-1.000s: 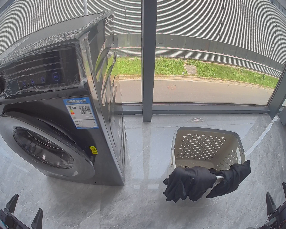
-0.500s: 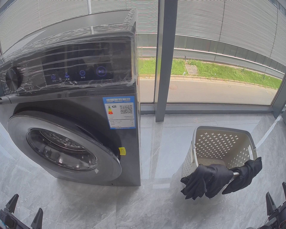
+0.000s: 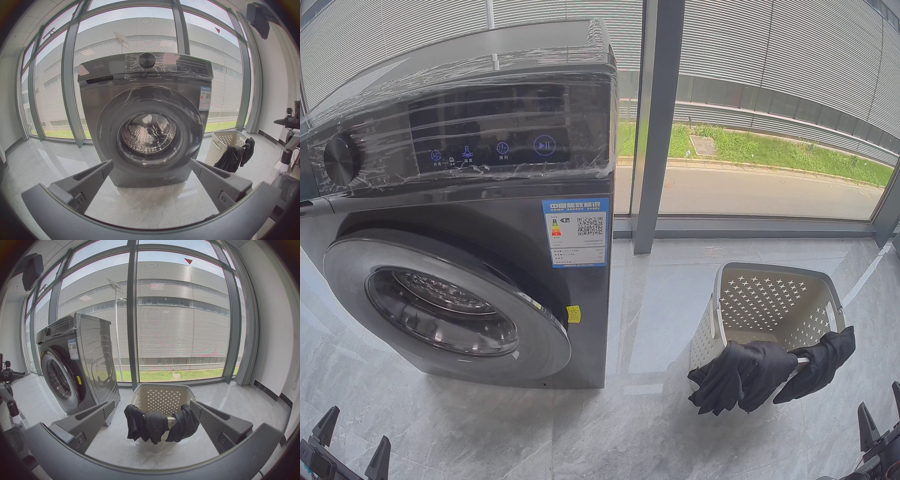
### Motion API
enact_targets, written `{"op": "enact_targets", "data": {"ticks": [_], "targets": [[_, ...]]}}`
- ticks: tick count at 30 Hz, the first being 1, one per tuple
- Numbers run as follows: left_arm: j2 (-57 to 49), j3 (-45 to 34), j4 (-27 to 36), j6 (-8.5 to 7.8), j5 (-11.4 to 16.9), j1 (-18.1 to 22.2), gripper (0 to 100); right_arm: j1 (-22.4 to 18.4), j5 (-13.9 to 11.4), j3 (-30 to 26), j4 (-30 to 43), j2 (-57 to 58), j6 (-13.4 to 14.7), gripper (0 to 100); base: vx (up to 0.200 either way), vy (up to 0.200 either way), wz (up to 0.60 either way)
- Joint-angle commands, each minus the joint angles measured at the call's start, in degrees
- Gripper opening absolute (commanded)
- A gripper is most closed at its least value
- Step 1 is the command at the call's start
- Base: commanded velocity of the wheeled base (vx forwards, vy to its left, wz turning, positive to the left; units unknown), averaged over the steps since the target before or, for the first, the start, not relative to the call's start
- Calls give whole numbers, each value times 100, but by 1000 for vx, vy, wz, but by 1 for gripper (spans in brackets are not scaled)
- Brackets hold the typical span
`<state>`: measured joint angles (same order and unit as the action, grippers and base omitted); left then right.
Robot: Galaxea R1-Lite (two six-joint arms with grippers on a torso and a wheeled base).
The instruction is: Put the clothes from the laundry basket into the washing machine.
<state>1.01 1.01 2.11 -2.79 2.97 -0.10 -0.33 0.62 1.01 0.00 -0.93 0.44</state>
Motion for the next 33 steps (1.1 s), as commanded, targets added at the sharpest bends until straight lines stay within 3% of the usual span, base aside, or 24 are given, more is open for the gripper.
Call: {"op": "enact_targets", "data": {"ticks": [1,7,9,33], "targets": [[-101,-101,0,-11,-7,1,100,-2,-1,-101,0,93,0,100,0,0,0],[-101,-101,0,7,1,1,100,-2,8,-101,0,93,0,100,0,0,0],[-101,-101,0,59,10,1,100,-2,-1,-101,0,93,0,100,0,200,0],[-101,-101,0,42,10,1,100,-2,-1,-101,0,93,0,100,0,200,0]]}}
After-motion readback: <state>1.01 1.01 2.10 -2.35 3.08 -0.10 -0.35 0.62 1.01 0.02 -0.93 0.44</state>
